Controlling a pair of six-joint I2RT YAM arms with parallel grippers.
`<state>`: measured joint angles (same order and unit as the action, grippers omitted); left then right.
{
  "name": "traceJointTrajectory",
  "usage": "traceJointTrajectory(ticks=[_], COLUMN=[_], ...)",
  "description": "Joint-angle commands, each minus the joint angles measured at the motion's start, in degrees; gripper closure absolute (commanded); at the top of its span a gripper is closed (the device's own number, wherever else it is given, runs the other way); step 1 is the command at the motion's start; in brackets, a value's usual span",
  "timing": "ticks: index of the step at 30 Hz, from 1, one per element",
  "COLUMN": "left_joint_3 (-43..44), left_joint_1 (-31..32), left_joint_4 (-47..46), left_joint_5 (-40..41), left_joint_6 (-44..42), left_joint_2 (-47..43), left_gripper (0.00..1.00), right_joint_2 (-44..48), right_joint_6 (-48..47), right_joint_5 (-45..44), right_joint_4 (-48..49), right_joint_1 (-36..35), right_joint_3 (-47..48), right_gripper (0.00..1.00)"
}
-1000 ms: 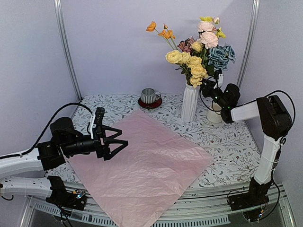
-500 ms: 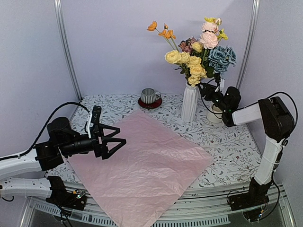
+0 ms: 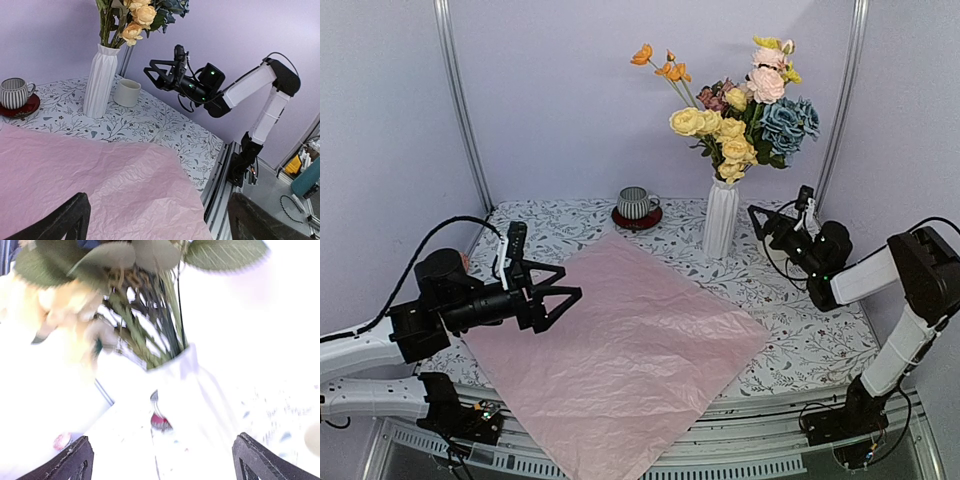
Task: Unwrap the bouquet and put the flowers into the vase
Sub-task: Place the fake flower in the vase, then reset both arms
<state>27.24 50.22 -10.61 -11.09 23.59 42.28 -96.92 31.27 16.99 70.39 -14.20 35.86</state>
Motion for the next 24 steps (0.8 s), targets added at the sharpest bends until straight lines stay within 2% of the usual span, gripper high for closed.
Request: traceJointTrajectory(ticks=[1,5,8,12,16,19,24], left_joint_3=[-1.0,-1.5,-2.1,-4.4,-7.4,-9.6,-9.0], left_joint_1=[0.3,0.2,0.2,0.3,0.3,0.2,-0.3], left_joint_4=[2.3,3.4,4.7,3.7,1.8,1.1,5.5], left_joint_5=[3.9,7.6,10.9,12.4,13.3,16.2,26.4], left_joint_6=[0.1,-0.3,-0.7,-2.0,-2.5,-3.5,-4.7], left_joint_2=[-1.0,-2.3,-4.2,-6.9,-9.6,-10.6,-10.5], left_gripper=[0.02,0.02,0.02,0.02,0.02,0.03,0.02], right_joint_2=[5.5,10.8,17.4,29.3,40.8,46.4,52.6], right_joint_6=[1.9,0.1,-4.4,-10.5,-14.5,-16.3,-21.3], right_joint_5=[-1.5,-1.9,-1.9,-3.2,-6.5,-8.4,-14.0], right_joint_4=[6.8,12.9,12.6,3.6,-11.7,-15.5,-20.0], right_joint_1=[0.0,0.0,0.0,0.0,0.0,0.0,0.0], right_joint_3=[-9.8,-19.6,-25.5,-29.9,-30.5,-32.0,-32.7], right_gripper=[0.01,0.01,0.01,0.01,0.01,0.01,0.01])
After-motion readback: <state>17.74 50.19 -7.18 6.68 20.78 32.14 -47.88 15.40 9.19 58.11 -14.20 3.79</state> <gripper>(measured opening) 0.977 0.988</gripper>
